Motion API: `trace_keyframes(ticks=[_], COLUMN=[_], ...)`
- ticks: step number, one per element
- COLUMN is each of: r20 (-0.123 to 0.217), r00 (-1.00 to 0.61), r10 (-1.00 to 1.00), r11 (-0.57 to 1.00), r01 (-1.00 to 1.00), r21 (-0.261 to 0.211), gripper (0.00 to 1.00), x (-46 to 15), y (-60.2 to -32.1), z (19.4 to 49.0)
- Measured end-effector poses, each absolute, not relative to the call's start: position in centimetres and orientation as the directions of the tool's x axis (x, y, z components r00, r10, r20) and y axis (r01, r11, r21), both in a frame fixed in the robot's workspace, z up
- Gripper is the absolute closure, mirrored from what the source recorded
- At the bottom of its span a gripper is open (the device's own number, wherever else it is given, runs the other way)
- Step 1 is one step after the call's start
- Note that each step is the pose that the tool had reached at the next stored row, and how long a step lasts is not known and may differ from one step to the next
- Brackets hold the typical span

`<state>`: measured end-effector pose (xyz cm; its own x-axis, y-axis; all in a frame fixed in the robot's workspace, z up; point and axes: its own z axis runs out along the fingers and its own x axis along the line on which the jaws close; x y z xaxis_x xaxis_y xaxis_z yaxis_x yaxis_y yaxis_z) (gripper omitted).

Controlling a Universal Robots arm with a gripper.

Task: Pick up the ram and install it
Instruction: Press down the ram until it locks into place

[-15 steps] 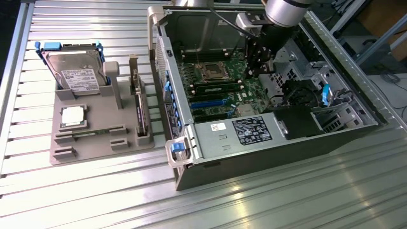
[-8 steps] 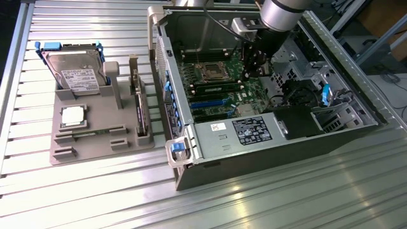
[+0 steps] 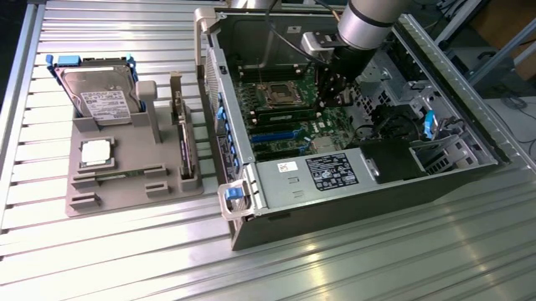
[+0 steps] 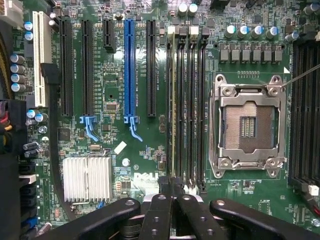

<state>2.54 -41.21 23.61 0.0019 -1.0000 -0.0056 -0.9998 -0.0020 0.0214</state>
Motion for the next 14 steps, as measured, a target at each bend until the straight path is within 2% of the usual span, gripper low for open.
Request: trace_keyframes(ticks=[6, 9, 14], r20=[-0.006, -0.006, -0.006], r00=[0.002, 0.002, 0.002], r10=[-1.0, -1.0, -1.0], r11=[-0.002, -0.002, -0.002], r01=[-1.0, -1.0, -1.0], r21=[0.021, 0.021, 0.021], gripper=[0.89, 0.89, 0.89], x=[2.5, 2.4, -1.0], y=[-41.2, -41.2, -41.2], z=[23.3, 24.6, 24.6])
